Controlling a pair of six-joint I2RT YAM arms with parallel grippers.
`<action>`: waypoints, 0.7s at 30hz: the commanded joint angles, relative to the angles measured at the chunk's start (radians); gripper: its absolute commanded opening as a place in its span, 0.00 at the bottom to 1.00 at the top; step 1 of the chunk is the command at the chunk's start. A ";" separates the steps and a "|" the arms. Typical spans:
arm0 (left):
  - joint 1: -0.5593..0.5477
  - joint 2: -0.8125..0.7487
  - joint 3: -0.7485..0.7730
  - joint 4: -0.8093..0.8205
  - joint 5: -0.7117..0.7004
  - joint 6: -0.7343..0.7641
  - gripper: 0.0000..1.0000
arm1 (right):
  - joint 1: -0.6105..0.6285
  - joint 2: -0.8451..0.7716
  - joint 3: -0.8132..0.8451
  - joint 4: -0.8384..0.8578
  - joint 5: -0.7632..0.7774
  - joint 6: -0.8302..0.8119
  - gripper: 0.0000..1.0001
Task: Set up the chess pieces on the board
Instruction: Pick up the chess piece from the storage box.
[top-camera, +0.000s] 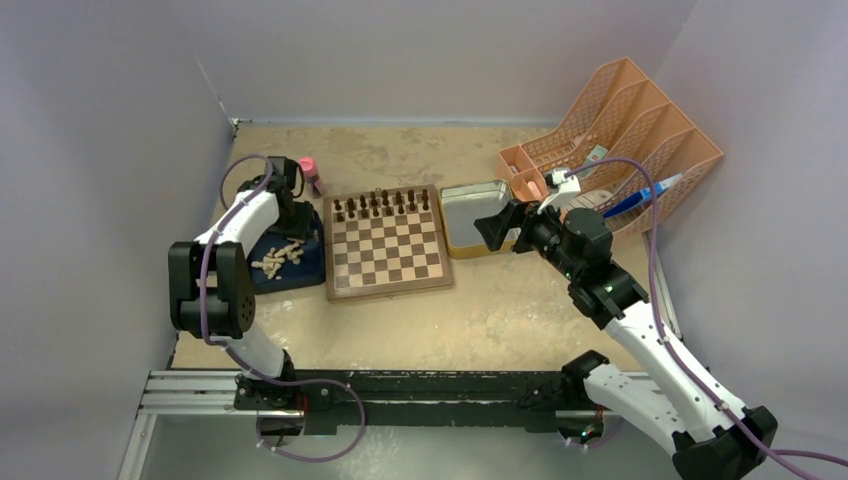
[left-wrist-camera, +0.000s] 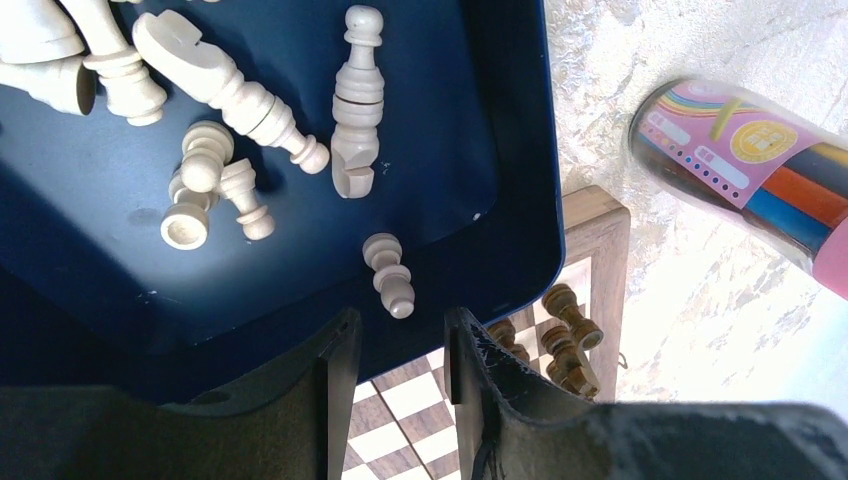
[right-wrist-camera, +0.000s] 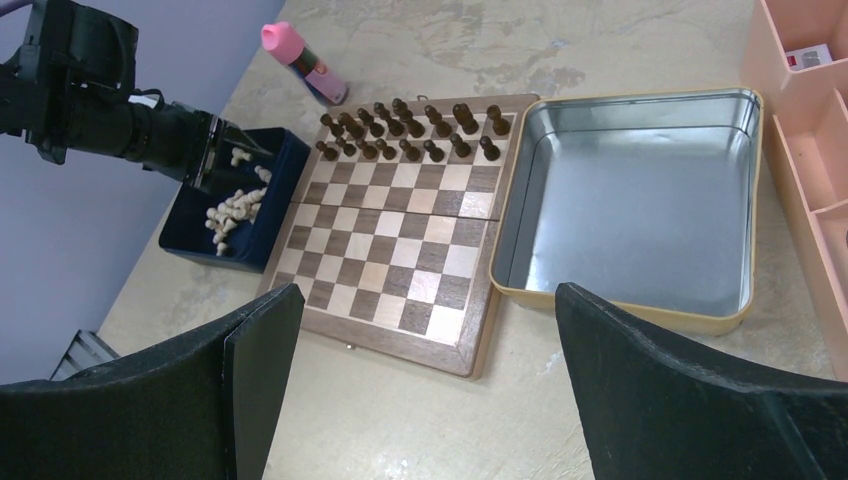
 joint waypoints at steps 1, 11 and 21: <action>0.007 -0.006 -0.010 0.023 -0.025 -0.031 0.35 | 0.004 -0.019 0.027 0.021 0.008 0.005 0.99; 0.007 0.021 -0.007 0.017 0.005 -0.049 0.35 | 0.003 -0.026 0.018 0.022 0.024 0.007 0.99; 0.007 0.037 -0.001 0.003 0.019 -0.069 0.33 | 0.003 -0.038 -0.001 0.029 0.034 0.007 0.99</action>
